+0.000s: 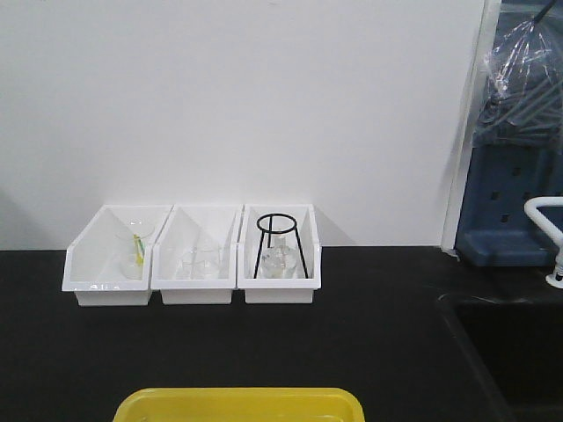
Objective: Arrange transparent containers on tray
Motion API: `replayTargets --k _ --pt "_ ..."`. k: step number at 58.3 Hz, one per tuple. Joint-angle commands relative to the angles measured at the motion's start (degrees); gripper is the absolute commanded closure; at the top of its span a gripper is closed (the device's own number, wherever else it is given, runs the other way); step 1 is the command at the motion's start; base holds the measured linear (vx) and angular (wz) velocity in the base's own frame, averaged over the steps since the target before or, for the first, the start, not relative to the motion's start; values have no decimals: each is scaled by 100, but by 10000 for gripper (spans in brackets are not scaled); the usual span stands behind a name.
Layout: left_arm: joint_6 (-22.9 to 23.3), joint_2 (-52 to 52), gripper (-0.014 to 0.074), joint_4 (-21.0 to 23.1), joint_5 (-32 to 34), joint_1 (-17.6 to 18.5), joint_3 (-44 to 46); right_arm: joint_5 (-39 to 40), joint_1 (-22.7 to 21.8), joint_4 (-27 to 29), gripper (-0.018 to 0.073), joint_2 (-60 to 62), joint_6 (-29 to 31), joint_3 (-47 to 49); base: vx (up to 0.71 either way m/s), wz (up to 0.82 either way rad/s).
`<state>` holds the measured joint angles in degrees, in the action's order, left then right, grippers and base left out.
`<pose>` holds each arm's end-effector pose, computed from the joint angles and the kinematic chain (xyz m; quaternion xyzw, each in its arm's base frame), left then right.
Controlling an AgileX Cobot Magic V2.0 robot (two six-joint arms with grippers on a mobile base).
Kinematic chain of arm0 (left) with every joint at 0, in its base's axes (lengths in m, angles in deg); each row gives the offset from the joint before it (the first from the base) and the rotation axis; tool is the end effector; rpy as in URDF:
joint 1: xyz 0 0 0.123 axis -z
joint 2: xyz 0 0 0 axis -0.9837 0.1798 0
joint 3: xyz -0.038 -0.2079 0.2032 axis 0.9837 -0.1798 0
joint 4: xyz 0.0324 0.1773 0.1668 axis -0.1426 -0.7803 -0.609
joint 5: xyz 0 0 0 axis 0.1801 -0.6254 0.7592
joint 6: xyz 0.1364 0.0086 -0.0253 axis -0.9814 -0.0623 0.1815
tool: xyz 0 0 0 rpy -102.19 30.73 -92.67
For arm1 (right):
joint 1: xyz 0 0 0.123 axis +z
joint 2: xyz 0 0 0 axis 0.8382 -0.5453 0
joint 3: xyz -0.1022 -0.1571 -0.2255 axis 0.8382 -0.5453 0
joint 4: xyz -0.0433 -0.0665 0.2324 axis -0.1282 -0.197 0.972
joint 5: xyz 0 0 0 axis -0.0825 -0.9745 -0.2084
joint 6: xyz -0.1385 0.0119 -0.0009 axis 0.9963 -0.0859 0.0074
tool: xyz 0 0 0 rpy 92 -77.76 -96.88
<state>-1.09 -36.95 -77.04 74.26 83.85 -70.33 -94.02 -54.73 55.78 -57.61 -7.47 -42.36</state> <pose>0.0890 -0.0047 0.1812 0.0018 0.7496 -0.0382 0.6608 0.0900 0.0007 0.1831 -0.0033 0.7447 0.0094 0.6673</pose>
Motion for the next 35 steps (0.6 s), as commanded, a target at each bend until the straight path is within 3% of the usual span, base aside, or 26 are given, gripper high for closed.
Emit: replayTargets --k 1,35 --pt "41 -133 604 36 426 8 -179 319 -42 130 572 49 397 -67 0 0" --pt "41 -134 604 36 431 8 -179 285 -42 153 571 64 409 -67 0 0"
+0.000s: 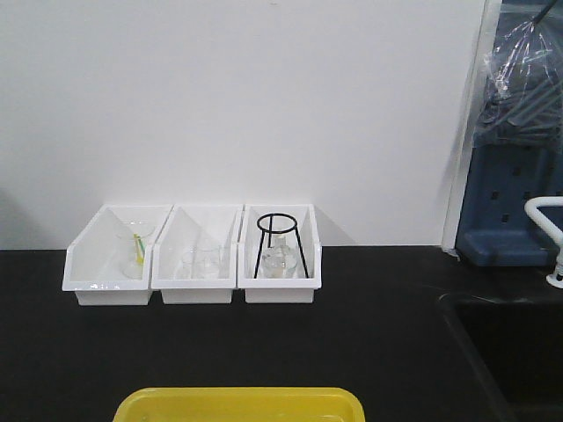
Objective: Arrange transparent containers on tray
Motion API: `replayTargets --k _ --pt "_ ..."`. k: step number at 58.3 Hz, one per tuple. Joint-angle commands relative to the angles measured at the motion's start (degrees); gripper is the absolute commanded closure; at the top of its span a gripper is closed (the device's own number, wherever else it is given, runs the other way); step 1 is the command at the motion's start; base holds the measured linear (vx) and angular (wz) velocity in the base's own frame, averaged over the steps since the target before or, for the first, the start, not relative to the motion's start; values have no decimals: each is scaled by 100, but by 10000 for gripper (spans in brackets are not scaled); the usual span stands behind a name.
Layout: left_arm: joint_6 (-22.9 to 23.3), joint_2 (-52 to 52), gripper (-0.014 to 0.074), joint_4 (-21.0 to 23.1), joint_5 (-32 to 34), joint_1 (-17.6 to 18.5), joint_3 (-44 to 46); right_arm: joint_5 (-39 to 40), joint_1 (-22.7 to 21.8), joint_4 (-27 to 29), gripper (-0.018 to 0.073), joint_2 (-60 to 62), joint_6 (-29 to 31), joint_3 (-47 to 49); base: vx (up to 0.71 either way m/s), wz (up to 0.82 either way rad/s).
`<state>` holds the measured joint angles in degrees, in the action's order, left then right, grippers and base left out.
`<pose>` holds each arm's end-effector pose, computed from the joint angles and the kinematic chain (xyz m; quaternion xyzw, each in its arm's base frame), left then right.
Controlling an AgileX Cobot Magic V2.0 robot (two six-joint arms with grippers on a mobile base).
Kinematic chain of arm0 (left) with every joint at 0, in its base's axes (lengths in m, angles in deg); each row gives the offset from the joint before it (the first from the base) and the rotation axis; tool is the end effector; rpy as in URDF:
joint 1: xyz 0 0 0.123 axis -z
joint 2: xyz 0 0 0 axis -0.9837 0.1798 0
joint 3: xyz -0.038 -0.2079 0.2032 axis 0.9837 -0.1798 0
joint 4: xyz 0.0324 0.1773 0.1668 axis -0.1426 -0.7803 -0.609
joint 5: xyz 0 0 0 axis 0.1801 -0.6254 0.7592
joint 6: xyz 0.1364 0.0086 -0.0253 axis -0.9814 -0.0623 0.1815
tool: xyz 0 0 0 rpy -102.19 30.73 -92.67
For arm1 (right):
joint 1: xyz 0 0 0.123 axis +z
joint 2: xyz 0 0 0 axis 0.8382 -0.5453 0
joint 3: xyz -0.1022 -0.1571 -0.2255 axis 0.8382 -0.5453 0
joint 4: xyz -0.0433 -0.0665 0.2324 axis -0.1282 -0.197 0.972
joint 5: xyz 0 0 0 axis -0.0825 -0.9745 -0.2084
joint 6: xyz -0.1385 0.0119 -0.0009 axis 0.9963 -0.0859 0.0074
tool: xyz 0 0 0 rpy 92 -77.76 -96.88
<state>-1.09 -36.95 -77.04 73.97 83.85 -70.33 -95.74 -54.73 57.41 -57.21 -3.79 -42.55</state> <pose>0.0889 -0.0046 0.1805 0.0017 0.7512 -0.0379 0.6589 0.0891 0.0010 0.1782 -0.0177 0.7534 -0.0018 0.6573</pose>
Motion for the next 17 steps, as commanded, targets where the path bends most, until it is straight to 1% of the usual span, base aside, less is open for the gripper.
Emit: replayTargets --k 1,17 --pt "41 -134 604 36 459 8 -179 457 -42 -10 571 24 42 -48 0 0" --pt "41 -134 604 36 459 8 -179 457 -42 -10 571 24 42 -48 0 0"
